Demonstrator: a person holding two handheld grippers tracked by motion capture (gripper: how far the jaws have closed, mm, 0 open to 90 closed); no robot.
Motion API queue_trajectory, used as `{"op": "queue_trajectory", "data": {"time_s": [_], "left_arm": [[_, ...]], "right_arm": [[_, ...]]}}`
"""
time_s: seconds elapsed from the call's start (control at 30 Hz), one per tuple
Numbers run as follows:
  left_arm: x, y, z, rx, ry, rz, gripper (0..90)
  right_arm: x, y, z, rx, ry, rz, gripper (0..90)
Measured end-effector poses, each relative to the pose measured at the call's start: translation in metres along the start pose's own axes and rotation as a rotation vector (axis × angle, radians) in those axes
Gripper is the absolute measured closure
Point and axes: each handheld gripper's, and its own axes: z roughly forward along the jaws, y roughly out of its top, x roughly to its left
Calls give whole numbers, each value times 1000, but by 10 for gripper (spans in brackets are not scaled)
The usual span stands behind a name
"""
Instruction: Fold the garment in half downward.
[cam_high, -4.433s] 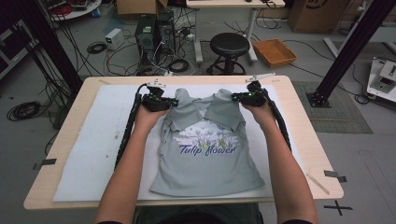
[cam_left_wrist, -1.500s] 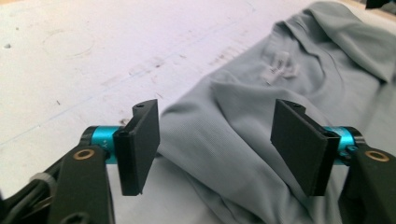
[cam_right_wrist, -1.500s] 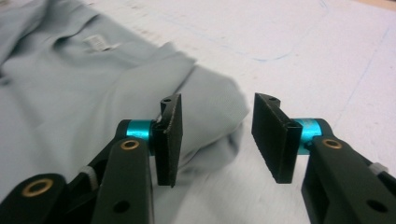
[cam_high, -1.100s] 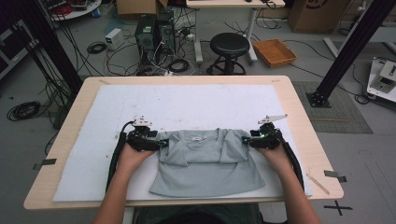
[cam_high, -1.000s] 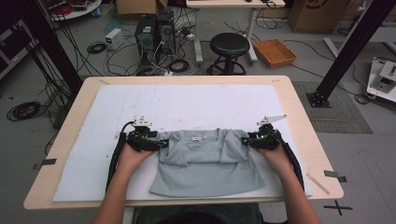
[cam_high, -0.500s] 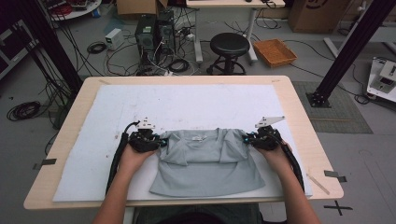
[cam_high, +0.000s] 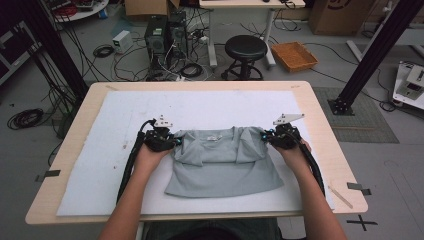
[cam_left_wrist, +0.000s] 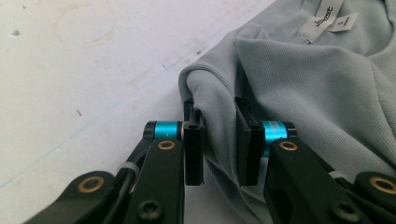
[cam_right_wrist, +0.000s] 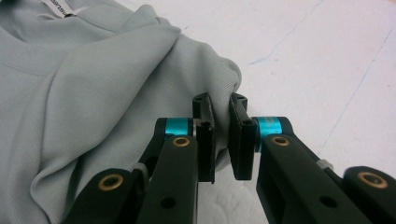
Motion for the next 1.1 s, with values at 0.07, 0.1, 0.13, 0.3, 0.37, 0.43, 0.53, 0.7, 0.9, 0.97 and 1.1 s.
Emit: {"op": "queue_trajectory", "data": {"time_s": [0.07,0.1,0.13,0.3,0.37,0.43,0.53,0.7,0.9,0.97,1.1], "left_arm": [[3,-1,3,-11,-4,-21,762],[3,-2,4,-5,-7,-28,761],[4,-3,5,6,-9,-29,757],[8,-4,4,3,28,-57,593],[10,-3,-1,-27,58,-81,505],[12,-1,-7,-71,69,-106,458],[12,3,-14,-173,35,-141,431],[3,17,-11,-206,3,-127,409],[-6,24,13,-150,-29,-104,412],[-8,24,19,-127,-33,-96,428],[-11,23,25,-86,-45,-40,654]], "right_arm": [[-4,0,4,15,1,13,836],[-7,-1,6,22,8,24,833],[-7,-2,7,28,12,34,830],[-7,-3,7,36,-26,53,677],[-6,-1,1,13,-53,63,607],[-4,1,-5,-29,-65,74,594],[1,7,-12,-68,-69,76,564],[15,24,-8,-82,-43,43,538],[23,36,10,-60,-24,42,531],[25,38,19,-35,-22,45,533],[22,36,31,-14,5,84,643]]}}
